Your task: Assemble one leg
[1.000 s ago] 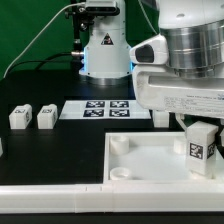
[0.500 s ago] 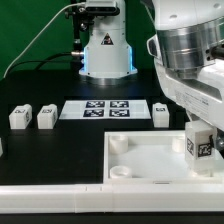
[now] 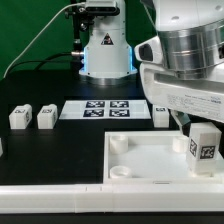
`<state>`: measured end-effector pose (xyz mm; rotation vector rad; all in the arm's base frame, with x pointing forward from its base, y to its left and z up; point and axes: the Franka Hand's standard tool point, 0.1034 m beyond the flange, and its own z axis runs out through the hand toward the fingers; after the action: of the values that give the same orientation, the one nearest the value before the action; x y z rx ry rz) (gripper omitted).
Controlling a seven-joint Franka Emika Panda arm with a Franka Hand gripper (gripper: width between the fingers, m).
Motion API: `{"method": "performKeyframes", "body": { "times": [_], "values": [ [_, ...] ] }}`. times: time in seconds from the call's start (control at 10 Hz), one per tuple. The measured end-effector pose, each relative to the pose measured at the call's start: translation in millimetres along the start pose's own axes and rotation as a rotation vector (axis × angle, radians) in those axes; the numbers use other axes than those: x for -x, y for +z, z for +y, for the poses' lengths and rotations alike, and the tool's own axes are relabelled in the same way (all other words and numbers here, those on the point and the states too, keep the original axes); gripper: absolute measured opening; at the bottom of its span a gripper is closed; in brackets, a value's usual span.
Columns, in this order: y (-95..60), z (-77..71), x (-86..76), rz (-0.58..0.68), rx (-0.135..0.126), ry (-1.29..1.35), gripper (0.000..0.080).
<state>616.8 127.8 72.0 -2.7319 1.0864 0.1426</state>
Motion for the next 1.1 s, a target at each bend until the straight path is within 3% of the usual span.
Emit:
{"method": "performKeyframes", "body": {
  "times": [0.2, 0.6, 0.7, 0.8, 1.0, 1.1],
  "values": [
    [-3.2, 0.7, -1.2, 0.014, 0.025, -0.340, 0.0647],
    [-3.0, 2.0, -3.4, 0.014, 0.030, -0.661, 0.0649],
    [-6.0, 1.2, -8.5, 0.036, 0.069, -0.873, 0.0649],
    [-7.4, -1.6, -10.0, 0.055, 0.082, -0.946, 0.0649],
    [-6.2, -0.5, -10.1, 0.053, 0.078, -0.909, 0.0623],
    [-6.0, -0.9, -9.5, 0.054, 0.075, -0.849, 0.0449]
  ]
}}
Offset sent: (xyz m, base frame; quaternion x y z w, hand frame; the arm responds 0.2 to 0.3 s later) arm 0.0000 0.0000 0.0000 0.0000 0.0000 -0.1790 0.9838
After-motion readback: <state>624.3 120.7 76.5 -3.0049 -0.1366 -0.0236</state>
